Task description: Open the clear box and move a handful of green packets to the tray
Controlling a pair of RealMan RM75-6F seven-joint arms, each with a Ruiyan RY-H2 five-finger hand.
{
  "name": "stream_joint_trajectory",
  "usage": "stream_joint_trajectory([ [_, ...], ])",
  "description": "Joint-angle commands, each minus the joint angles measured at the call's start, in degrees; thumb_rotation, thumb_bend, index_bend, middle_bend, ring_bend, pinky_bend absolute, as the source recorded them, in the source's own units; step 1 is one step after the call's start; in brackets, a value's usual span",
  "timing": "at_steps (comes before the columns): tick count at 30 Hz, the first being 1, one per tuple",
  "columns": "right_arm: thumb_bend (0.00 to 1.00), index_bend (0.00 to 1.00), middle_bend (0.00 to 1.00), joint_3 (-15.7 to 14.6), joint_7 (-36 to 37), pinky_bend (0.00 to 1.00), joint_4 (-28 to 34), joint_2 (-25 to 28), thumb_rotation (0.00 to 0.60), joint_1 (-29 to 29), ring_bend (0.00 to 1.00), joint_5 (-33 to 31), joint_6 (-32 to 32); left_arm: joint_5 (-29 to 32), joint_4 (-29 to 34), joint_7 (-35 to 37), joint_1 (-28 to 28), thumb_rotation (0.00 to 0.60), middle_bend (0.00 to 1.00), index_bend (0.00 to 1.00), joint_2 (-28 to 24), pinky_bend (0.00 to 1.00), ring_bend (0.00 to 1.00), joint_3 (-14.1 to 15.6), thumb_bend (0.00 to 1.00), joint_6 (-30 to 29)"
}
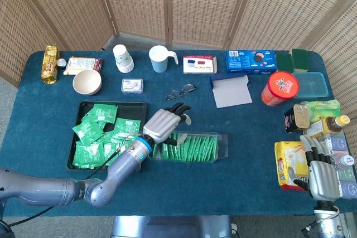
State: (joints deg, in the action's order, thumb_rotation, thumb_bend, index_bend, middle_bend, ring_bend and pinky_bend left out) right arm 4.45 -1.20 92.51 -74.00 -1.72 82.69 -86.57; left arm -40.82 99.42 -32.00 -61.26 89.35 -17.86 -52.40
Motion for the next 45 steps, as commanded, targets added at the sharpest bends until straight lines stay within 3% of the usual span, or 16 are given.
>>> stream_joint_trajectory([
  [1,0.35,0.00,0.02,0.05,0.14,0.05,-0.15,-0.21,0.600,-0.20,0.00,-0.17,0.45,0.65,-0.30,1.50,-0.28,0.382,0.11,0.34,-0.49,0.23,0.00,-0.70,0.43,0.29],
  [6,0.35,0.00,0.02,0.20,0.29,0.05,-0.35,-0.63,0.600,-0.63,0.00,0.17,0.81,3.37,-1.94,3.00,-1.26,0.371,0.14,0.40,-0.85,0.23,0.00,-0.86,0.43,1.65],
  [15,0.35,0.00,0.02,0.22,0.25,0.05,-0.42,-0.60,0.600,-0.43,0.00,-0.32,0.88,8.55,-4.71,3.94,-4.11,0.273,0.17,0.45,-0.86,0.23,0.01,-0.02,0.43,4.67],
  [27,0.35,0.00,0.02,0.38,0.13,0.05,-0.38,-0.54,0.600,-0.25,0.00,-0.48,0.59,10.50,-8.92,6.39,-7.11,0.260,0.21,0.56,0.28,0.23,0.02,-0.01,0.43,6.29],
  [33,0.35,0.00,0.02,0.36,0.22,0.05,-0.34,-0.45,0.600,0.04,0.00,-0.60,0.31,12.08,-10.78,6.82,-8.83,0.261,0.21,0.57,0.81,0.23,0.02,0.00,0.42,6.95],
  [38,0.35,0.00,0.02,0.41,0.40,0.05,-0.35,-0.32,0.600,0.21,0.00,-0.70,0.17,13.11,-11.39,7.02,-9.78,0.261,0.21,0.51,0.88,0.23,0.02,0.77,0.41,7.79],
  [45,0.35,0.00,0.02,0.45,0.54,0.05,-0.45,-0.32,0.600,0.13,0.00,-0.59,0.30,12.45,-12.25,8.06,-9.89,0.204,0.14,0.28,1.13,0.23,0.00,1.82,0.40,7.90],
])
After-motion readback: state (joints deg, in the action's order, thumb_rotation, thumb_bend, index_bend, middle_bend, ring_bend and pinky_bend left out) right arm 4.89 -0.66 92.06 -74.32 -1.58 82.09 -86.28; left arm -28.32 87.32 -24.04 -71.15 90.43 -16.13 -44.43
